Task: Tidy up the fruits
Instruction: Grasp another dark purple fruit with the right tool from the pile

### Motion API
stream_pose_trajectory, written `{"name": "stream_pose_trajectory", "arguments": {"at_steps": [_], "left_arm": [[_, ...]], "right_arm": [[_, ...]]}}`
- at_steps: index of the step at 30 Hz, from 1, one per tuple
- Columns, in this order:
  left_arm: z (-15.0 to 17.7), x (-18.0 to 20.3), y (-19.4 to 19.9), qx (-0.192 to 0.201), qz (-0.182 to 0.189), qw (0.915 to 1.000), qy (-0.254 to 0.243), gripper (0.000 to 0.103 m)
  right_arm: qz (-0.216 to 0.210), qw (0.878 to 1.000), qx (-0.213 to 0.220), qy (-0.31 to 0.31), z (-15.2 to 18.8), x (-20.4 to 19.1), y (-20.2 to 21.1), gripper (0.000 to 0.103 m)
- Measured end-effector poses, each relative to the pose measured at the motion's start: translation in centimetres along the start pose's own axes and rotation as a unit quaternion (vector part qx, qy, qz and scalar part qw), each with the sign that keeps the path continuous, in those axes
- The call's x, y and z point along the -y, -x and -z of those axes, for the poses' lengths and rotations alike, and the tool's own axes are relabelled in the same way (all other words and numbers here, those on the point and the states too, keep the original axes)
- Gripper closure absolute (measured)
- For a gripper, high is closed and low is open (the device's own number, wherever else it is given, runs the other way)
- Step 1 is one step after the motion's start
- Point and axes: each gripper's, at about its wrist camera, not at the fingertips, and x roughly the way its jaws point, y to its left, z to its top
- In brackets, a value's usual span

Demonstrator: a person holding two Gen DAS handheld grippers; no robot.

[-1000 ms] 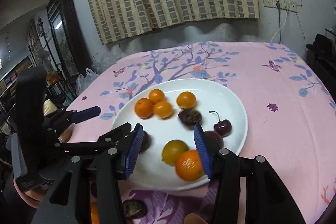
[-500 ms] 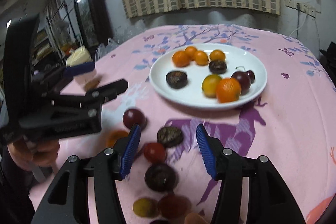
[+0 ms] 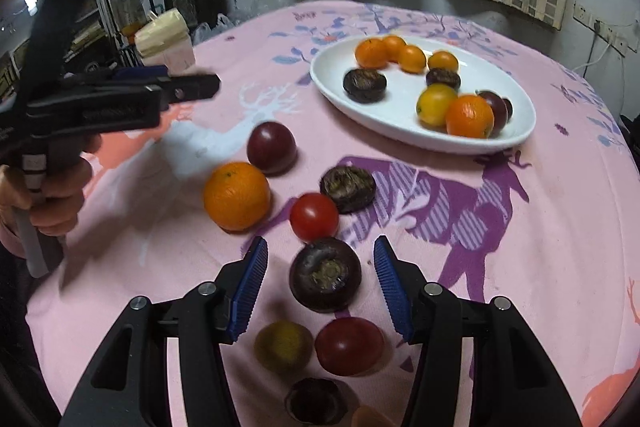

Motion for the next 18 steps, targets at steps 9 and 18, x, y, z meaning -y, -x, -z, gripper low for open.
{"name": "stream_pose_trajectory", "arguments": {"at_steps": [9, 18], "left_arm": [[0.6, 1.3, 0.4, -0.016, 0.037, 0.9987, -0.032, 0.013], [3.0, 5.4, -0.3, -0.058, 0.119, 0.9856, -0.105, 0.027]], "right_arm": [[-0.004, 1.0, 0.004, -0.016, 0.1, 0.6, 0.6, 0.065], [0.006, 0.998, 0.022, -0.05, -0.1, 2.1, 1.5, 0.065]]}}
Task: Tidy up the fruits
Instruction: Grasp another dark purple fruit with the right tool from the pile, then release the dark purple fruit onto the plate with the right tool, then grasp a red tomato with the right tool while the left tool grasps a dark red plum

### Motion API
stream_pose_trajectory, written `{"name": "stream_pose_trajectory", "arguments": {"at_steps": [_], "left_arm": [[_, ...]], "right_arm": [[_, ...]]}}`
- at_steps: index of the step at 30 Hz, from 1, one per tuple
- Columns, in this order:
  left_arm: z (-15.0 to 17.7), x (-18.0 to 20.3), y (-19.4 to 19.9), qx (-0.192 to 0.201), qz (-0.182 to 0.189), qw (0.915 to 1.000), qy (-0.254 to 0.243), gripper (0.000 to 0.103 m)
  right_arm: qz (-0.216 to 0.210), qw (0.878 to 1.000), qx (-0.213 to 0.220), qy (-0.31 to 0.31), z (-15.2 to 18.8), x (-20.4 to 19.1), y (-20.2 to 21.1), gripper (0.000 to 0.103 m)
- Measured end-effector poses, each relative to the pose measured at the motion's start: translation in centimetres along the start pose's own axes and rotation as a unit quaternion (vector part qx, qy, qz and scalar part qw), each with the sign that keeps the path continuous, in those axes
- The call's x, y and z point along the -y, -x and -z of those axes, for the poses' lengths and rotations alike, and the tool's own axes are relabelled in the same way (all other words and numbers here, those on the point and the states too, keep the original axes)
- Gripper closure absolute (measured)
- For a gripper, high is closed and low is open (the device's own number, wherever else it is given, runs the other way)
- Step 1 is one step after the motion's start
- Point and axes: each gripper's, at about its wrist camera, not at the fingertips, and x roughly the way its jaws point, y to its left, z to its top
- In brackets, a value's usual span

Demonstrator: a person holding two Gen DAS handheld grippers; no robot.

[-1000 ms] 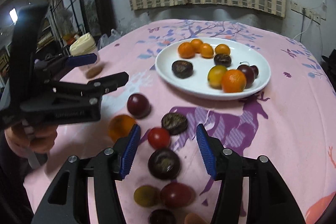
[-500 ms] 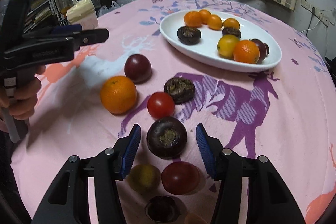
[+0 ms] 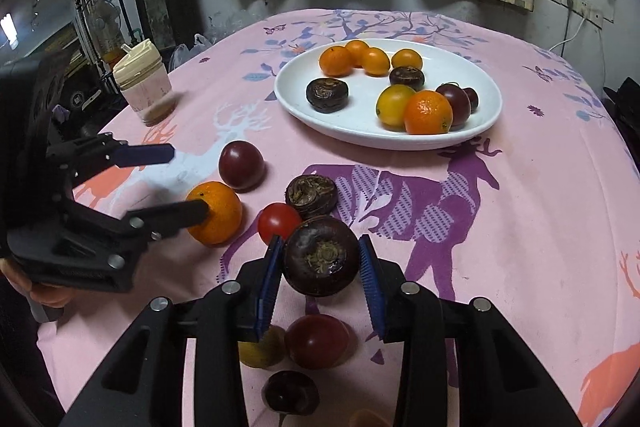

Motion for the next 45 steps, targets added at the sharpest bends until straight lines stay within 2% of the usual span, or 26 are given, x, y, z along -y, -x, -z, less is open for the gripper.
{"name": "stream_pose_trajectory", "arguments": {"at_steps": [2, 7, 11, 16, 20, 22, 24, 29, 33, 35, 36, 38, 40, 42, 45], "left_arm": [[0.1, 0.5, -0.1, 0.004, 0.009, 0.9999, -0.001, 0.032], [0.4, 1.7, -0.6, -0.002, 0.018, 0.9995, -0.025, 0.036], [0.7, 2.2, -1.7, -0.026, 0.015, 0.9989, -0.035, 0.057], [0.7, 1.7, -1.8, -0.029, 0.027, 0.999, -0.018, 0.058], [0.7, 1.5, -1.1, -0.021, 0.018, 0.9995, -0.014, 0.059], [-0.2, 1.1, -0.1, -0.003, 0.027, 0.9996, -0.01, 0.059], [-1.9, 0.2, 0.6, 0.016, 0.034, 0.9993, 0.002, 0.059], [-8.6, -1.7, -0.8, 0.065, 0.009, 0.9976, 0.024, 0.059], [-12.7, -2.5, -4.5, 0.062, 0.005, 0.9973, 0.038, 0.059], [-14.0, -2.6, -6.7, 0.043, -0.002, 0.9982, 0.043, 0.058], [-14.4, -2.7, -7.7, 0.033, -0.01, 0.9982, 0.049, 0.056], [-14.7, -3.0, -8.0, 0.039, -0.033, 0.9972, 0.055, 0.031], [-14.1, -3.4, -6.8, 0.061, -0.039, 0.9952, 0.066, 0.021], [-13.2, -4.0, -5.3, 0.07, -0.038, 0.994, 0.076, 0.017], [-10.6, -4.7, -2.5, 0.08, -0.046, 0.9923, 0.082, 0.011]], "right_arm": [[-0.001, 1.0, 0.0, 0.001, 0.1, -0.1, 0.0, 0.065], [-0.002, 1.0, 0.002, 0.003, 0.1, -0.2, 0.2, 0.065], [0.0, 1.0, 0.003, 0.003, 0.1, -0.2, 0.3, 0.065], [0.0, 1.0, 0.009, 0.0, 0.0, 0.0, 0.6, 0.065], [-0.011, 1.0, 0.014, -0.009, 0.0, 0.3, 0.9, 0.065], [-0.022, 0.999, 0.032, -0.009, -0.7, 0.5, 1.6, 0.065], [-0.008, 0.998, 0.061, -0.002, -2.1, 0.5, 2.1, 0.065], [0.02, 0.992, 0.119, -0.024, -7.4, 3.0, 0.8, 0.065], [0.035, 0.991, 0.124, -0.042, -10.4, 5.2, -2.5, 0.065], [0.034, 0.992, 0.111, -0.051, -11.1, 6.0, -4.3, 0.065], [0.03, 0.992, 0.107, -0.054, -11.1, 6.3, -4.9, 0.064], [0.021, 0.992, 0.104, -0.062, -10.9, 6.6, -5.3, 0.052], [0.017, 0.993, 0.105, -0.06, -10.4, 6.3, -4.4, 0.051], [0.009, 0.992, 0.119, -0.045, -9.7, 5.1, -2.6, 0.05], [-0.006, 0.994, 0.106, -0.026, -7.9, 3.2, -1.0, 0.047]]}}
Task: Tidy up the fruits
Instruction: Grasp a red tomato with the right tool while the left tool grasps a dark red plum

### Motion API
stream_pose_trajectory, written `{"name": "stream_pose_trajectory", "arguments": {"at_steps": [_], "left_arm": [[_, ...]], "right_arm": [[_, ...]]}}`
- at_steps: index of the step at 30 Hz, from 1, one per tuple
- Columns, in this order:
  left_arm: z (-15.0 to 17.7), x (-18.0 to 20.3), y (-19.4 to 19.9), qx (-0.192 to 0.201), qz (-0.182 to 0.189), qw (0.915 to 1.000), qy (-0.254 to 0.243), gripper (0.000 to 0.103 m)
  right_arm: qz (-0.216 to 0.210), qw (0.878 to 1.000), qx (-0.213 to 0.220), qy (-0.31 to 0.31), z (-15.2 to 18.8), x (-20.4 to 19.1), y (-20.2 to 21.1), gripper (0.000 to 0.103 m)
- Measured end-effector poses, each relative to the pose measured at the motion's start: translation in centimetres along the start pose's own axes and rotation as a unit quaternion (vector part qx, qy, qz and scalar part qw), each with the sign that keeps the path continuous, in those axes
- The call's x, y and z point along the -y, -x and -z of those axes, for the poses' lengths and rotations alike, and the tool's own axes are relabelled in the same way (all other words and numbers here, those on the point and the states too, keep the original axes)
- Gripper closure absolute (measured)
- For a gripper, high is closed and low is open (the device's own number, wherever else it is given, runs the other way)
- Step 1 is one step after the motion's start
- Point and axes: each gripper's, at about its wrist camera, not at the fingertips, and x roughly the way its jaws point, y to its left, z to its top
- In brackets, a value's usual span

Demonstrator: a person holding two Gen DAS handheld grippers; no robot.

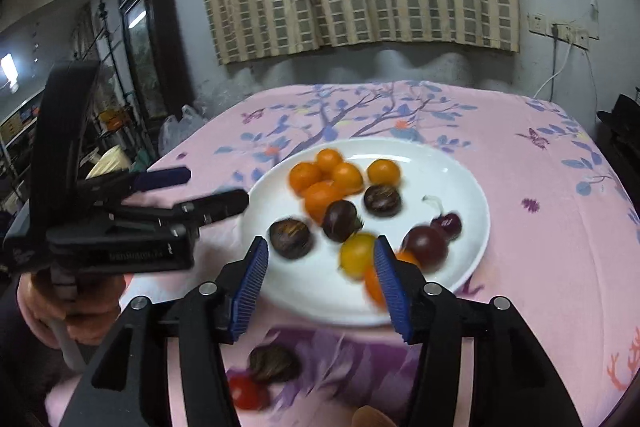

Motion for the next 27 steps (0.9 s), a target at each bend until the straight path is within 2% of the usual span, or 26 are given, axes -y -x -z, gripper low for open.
{"name": "stream_pose_trajectory", "arguments": {"at_steps": [2, 4, 6, 9, 12, 16, 18, 21, 24, 27], "left_arm": [[1.5, -0.8, 1.6, 0.01, -0.015, 0.9998, 0.005, 0.007], [3.2, -1.7, 2.8, 0.013, -0.028, 0.9994, 0.014, 0.007], [4.5, -2.3, 3.2, 0.009, -0.039, 0.999, 0.019, 0.007], [5.7, -2.7, 3.5, 0.0, -0.043, 0.999, 0.016, 0.007], [6.4, -2.9, 3.3, -0.012, -0.045, 0.9989, 0.007, 0.007], [6.5, -2.8, 3.2, -0.015, -0.047, 0.9988, 0.002, 0.007], [6.5, -2.8, 3.1, -0.015, -0.047, 0.9988, 0.005, 0.007], [6.4, -2.9, 3.1, -0.016, -0.046, 0.9988, 0.01, 0.007], [6.5, -3.1, 3.0, -0.018, -0.046, 0.9987, 0.012, 0.007], [6.6, -3.0, 2.6, -0.028, -0.036, 0.9989, 0.012, 0.007]], "right_arm": [[-0.009, 1.0, -0.021, 0.007, 1.4, -1.1, 0.6, 0.047], [0.0, 0.998, -0.063, 0.022, 3.2, -2.5, 0.5, 0.045], [0.003, 0.993, -0.104, 0.045, 4.8, -3.8, 0.0, 0.045], [0.008, 0.989, -0.135, 0.06, 6.4, -4.9, -0.7, 0.045], [-0.002, 0.988, -0.143, 0.059, 6.9, -5.4, -0.9, 0.045], [-0.001, 0.987, -0.15, 0.061, 7.1, -5.8, -1.4, 0.056], [-0.002, 0.986, -0.156, 0.061, 7.1, -5.8, -1.9, 0.058], [0.004, 0.985, -0.158, 0.062, 7.2, -5.9, -2.2, 0.074], [0.002, 0.986, -0.158, 0.06, 7.2, -5.9, -1.9, 0.075], [-0.008, 0.99, -0.137, 0.035, 6.5, -4.8, -0.7, 0.075]]}}
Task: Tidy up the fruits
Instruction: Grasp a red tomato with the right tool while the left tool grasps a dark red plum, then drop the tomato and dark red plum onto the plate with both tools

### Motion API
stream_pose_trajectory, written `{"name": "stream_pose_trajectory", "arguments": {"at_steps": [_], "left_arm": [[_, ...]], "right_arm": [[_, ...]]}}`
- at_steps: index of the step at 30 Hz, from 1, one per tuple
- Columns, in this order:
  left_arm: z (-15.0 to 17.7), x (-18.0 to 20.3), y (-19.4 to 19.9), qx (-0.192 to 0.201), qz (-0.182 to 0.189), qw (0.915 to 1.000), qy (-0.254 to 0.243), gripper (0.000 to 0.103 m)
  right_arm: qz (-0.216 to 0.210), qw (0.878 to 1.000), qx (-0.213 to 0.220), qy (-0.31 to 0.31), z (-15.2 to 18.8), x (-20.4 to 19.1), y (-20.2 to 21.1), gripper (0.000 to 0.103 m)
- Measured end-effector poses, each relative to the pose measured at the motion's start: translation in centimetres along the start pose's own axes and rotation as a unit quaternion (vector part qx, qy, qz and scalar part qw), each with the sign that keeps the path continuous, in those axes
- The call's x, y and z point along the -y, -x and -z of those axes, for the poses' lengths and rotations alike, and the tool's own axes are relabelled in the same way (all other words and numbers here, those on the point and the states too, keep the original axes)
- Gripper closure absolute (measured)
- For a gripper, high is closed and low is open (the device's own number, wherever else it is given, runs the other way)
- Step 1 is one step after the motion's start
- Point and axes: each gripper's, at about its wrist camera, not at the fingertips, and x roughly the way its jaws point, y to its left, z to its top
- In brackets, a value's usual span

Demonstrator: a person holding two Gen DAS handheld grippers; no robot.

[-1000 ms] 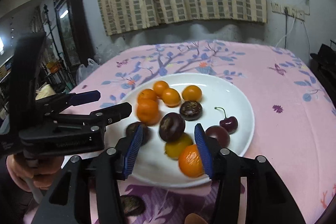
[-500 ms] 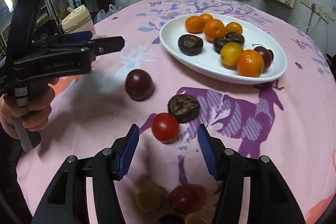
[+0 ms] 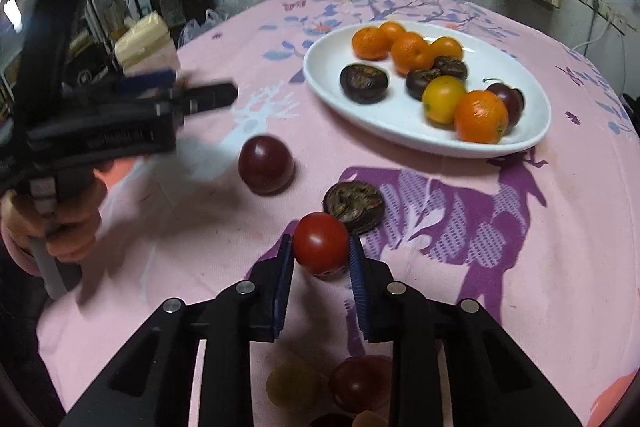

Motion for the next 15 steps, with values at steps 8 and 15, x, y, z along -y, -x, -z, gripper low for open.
{"name": "stream_pose_trajectory", "arguments": {"at_steps": [8, 15], "left_arm": [[1.6, 3.6, -0.3, -0.003, 0.071, 0.9945, -0.077, 0.024], [2.4, 5.2, -2.3, -0.039, 0.08, 0.9914, -0.095, 0.041]], "right_arm": [[-0.007, 0.999, 0.021, -0.046, 0.1, 2.2, 1.7, 0.075], [-0.012, 0.999, 0.033, -0.04, -0.3, 1.9, 2.2, 0.075]]}}
